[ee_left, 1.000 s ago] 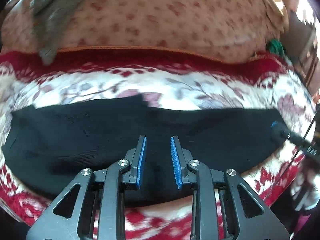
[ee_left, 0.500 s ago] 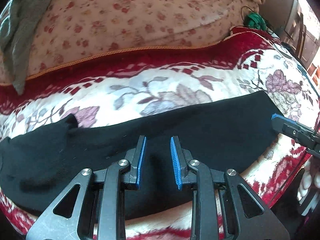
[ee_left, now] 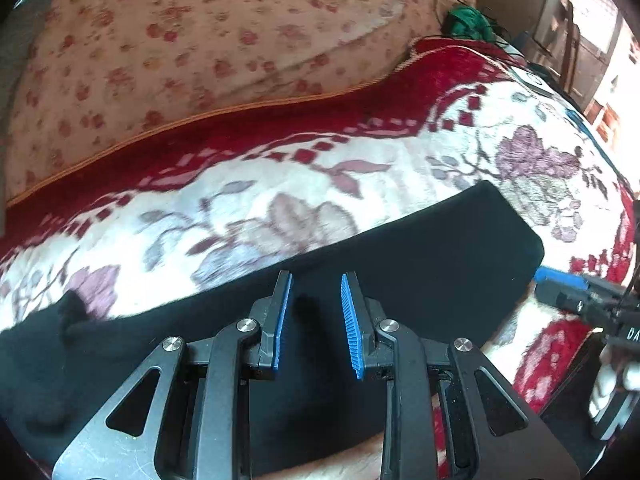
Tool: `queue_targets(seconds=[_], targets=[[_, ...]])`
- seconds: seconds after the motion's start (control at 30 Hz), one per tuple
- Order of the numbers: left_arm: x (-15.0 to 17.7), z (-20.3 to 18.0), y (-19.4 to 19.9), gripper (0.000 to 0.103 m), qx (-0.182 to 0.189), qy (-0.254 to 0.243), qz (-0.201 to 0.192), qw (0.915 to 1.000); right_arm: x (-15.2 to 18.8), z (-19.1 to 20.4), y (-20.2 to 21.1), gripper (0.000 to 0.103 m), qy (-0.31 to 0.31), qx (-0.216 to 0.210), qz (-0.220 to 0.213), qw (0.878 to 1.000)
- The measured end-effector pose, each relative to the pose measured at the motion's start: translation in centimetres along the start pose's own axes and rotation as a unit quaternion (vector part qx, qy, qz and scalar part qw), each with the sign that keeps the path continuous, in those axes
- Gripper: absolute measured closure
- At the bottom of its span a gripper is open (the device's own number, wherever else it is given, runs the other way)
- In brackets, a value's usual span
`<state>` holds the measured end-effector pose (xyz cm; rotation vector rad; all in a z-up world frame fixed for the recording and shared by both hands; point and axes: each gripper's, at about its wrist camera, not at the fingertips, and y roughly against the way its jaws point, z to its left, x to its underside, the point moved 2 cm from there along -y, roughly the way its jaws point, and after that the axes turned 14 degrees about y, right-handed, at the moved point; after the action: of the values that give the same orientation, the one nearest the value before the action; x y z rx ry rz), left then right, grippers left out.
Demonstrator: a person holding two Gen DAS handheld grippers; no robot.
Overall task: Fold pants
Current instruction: 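Grasp the folded pants end with the left gripper and lift it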
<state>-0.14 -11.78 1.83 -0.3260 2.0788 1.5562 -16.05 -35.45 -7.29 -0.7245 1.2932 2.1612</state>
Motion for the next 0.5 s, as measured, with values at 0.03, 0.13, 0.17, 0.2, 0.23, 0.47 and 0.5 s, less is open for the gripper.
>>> queue_targets(seconds=[0.03,0.13,0.17,0.2,0.23,0.47,0.5], targets=[[-0.3,-0.4,-0.3,0.080,0.005,-0.004,0.003,1.0000,0.3,-0.3,0.1,0.055,-0.008,-0.004,0.001,1.000],[-1.0,-1.5,-1.1,0.065,0.026,-0.014,0.015,0.9994,0.9,-1.3,0.1,0.054,-0.031,-0.004,0.005,0.999],[-1.3,-1.9,-1.4,0.064,0.035,-0.017,0.017,0.9991,1.0,-1.8,0.0,0.054,-0.041,-0.002,0.006,0.999],[-1.4,-2.2,-1.4,0.064,0.039,-0.021,0.017,0.9989,1.0,-2.0,-0.1,0.054,-0.045,-0.005,0.007,0.999],[-1.7,-2.7,-1.5,0.064,0.042,-0.029,0.017,0.9985,1.0,-2.3,-0.2,0.053,-0.053,-0.008,0.009,0.999],[-3.2,-4.4,-2.3,0.064,0.084,-0.063,0.031,0.9940,1.4,-4.0,-0.6,0.052,-0.100,-0.015,0.009,0.995],[-3.2,-4.6,-2.5,0.064,0.087,-0.067,0.035,0.9933,1.5,-4.2,-0.7,0.052,-0.109,-0.019,0.006,0.994]])
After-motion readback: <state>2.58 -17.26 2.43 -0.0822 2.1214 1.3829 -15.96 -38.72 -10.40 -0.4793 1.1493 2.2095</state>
